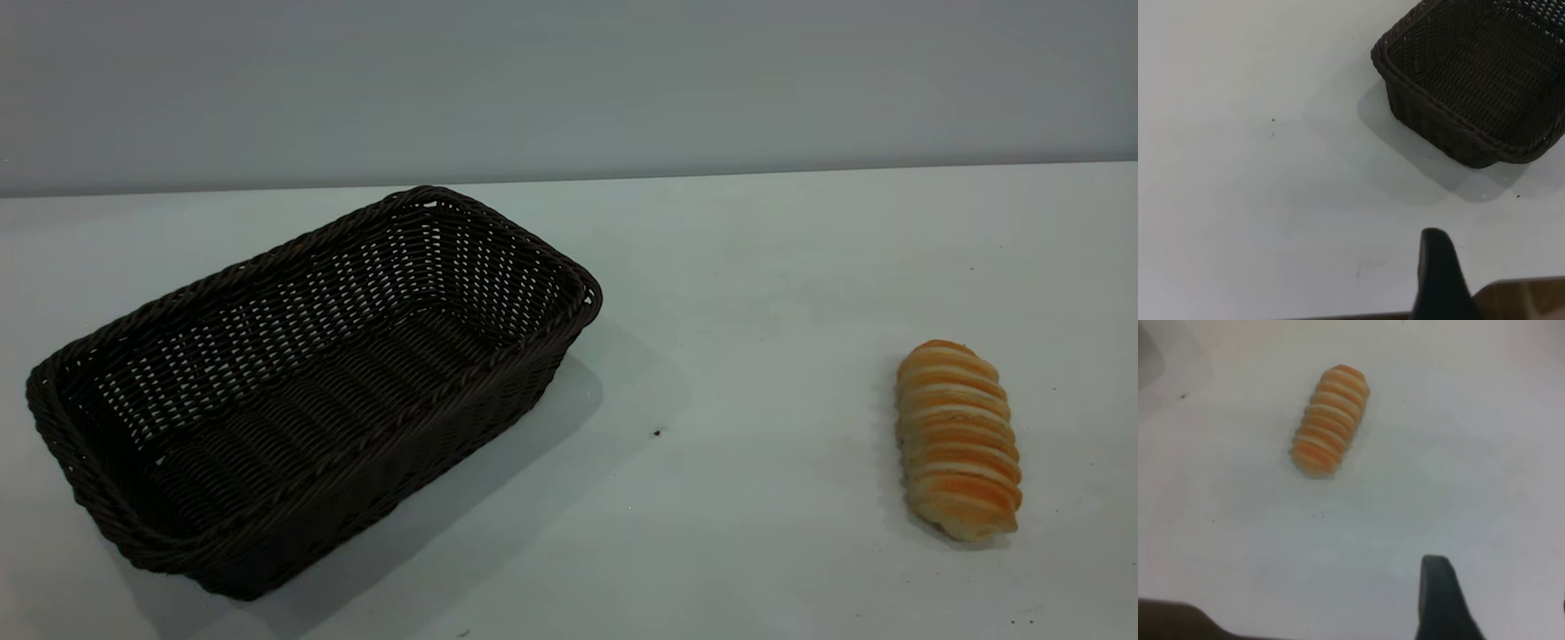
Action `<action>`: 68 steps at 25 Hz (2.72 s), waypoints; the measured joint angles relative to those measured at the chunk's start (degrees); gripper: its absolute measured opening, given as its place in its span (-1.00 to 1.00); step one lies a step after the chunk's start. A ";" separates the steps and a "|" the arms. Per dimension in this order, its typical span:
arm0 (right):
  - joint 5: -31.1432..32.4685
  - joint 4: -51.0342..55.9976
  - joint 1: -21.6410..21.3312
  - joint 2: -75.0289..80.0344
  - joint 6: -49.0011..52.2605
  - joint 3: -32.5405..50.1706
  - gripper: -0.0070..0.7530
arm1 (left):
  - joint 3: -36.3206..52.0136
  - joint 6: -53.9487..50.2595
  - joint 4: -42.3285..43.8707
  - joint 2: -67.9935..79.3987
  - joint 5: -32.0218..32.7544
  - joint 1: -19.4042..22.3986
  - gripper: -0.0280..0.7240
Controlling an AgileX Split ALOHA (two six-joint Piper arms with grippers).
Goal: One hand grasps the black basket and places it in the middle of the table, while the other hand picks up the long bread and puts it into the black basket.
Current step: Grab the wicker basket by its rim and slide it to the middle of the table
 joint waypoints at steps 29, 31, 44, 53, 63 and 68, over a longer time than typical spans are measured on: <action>0.00 0.00 0.00 0.00 0.00 0.00 0.11 | 0.00 0.00 0.00 0.00 0.00 0.00 0.44; 0.00 0.00 0.00 0.00 0.00 0.00 0.11 | 0.00 0.00 0.00 0.00 0.00 0.00 0.44; 0.00 0.59 0.00 0.00 -0.26 0.00 0.11 | -1.03 -0.13 -2.52 0.07 -7.95 0.00 0.44; -3.86 1.88 0.00 8.85 -5.23 -3.66 0.11 | -4.06 -2.62 -5.21 24.20 -9.88 0.00 0.44; -10.69 11.76 -0.10 29.66 -10.81 -4.92 0.11 | -9.40 -9.11 -5.34 53.70 -16.25 0.00 0.44; -12.22 13.90 -0.10 31.36 -12.44 -4.92 0.11 | -9.50 -18.07 -5.34 65.67 -24.44 0.00 0.44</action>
